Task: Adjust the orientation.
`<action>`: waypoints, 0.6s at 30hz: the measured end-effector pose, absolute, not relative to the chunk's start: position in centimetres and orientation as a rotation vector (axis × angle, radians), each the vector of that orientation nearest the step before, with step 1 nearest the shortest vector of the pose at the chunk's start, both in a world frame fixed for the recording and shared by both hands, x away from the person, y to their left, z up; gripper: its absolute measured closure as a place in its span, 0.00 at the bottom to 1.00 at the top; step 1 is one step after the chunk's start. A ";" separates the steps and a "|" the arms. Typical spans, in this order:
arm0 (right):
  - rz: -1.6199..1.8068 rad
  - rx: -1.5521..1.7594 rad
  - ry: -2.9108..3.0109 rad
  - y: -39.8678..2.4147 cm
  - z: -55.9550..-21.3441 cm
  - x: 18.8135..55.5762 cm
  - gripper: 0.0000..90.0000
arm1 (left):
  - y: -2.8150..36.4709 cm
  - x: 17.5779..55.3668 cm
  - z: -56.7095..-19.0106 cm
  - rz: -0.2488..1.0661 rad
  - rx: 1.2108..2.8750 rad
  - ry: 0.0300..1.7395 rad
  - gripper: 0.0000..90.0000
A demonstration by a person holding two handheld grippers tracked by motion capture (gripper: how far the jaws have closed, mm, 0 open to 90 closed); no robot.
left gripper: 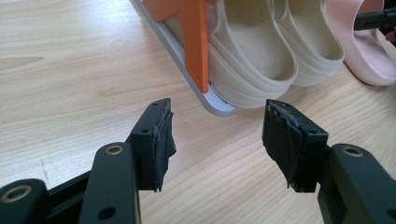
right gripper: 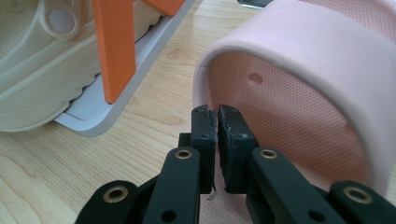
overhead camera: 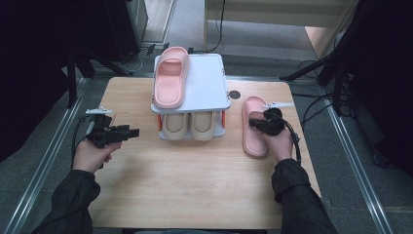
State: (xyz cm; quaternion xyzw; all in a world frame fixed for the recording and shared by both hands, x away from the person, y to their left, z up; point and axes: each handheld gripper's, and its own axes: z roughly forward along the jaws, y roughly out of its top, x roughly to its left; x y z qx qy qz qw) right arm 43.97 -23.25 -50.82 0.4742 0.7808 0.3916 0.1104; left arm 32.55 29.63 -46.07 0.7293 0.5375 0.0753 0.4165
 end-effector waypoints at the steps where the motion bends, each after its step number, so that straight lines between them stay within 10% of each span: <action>1: 1.160 1.390 2.288 -23.4 -50.7 43.9 0.93 | 29.7 32.5 -46.1 0.186 1.825 1.351 0.48; 18: 1.177 1.430 2.115 -28.0 -47.5 41.6 0.73 | 29.8 32.8 -46.7 0.179 1.830 1.360 0.47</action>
